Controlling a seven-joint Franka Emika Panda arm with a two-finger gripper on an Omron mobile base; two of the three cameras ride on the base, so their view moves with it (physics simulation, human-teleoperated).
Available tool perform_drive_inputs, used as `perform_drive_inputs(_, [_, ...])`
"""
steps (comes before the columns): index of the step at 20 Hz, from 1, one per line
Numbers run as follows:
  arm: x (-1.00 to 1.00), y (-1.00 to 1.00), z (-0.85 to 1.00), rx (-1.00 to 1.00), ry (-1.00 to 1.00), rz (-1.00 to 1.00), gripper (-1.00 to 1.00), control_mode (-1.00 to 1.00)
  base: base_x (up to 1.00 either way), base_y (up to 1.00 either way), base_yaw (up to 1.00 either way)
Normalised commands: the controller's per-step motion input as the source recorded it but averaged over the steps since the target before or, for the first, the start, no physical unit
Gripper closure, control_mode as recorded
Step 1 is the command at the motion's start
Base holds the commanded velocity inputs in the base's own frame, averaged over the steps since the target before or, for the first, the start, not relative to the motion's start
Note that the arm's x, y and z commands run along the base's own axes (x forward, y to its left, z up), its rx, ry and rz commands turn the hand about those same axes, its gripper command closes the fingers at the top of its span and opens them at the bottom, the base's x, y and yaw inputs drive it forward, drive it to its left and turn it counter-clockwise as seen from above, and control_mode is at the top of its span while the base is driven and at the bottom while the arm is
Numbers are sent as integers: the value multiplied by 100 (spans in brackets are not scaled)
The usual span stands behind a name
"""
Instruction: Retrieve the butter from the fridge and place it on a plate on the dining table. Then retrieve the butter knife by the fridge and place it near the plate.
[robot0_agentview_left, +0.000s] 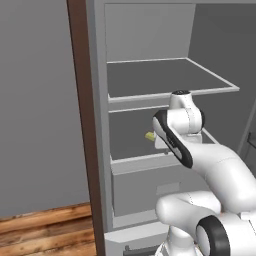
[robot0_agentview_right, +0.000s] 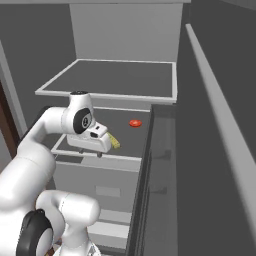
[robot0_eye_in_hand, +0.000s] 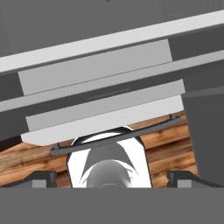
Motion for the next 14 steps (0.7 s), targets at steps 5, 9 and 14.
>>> perform_drive_inputs(5, [0,0,0,0,0,0,-100,100,0,0,0])
perform_drive_inputs(9, [0,0,0,0,0,0,-100,100,0,0,0])
perform_drive_inputs(14, [1,-3,0,0,-6,3,-100,-100,0,-4,2])
